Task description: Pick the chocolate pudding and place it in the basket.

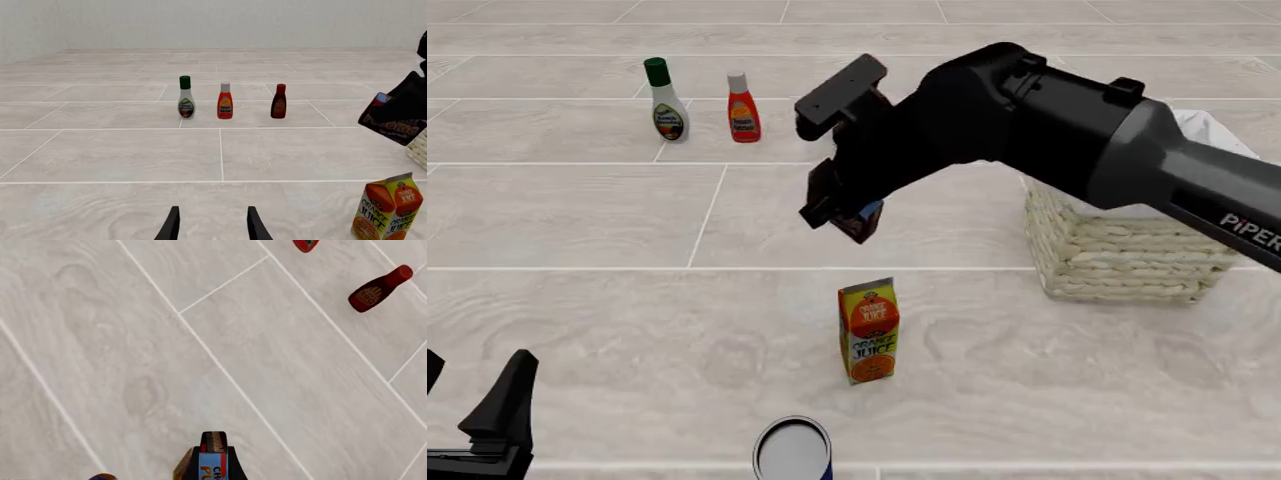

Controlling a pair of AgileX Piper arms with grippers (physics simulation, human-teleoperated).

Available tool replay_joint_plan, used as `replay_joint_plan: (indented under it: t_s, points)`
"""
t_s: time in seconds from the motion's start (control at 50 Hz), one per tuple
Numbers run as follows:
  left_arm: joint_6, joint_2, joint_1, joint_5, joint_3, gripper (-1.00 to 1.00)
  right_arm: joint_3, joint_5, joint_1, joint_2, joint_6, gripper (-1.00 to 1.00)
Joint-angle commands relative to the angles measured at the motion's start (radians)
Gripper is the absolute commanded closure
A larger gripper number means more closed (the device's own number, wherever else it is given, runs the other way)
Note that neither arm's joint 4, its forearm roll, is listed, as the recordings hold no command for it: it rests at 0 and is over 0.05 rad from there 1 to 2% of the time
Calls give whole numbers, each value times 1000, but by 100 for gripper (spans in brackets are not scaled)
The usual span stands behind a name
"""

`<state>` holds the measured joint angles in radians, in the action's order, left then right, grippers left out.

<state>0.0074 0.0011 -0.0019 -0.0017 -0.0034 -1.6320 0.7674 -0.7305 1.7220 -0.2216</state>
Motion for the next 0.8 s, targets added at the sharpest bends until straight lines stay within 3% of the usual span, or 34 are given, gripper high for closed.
replay_joint_plan:
  t_s: [0.02,0.8]
  points:
    - [0,1,2,-1,0,-100,67,-9,22,-99,24,100]
    - [0,1,1,-1,0,-100,158,-3,194,-319,41,100]
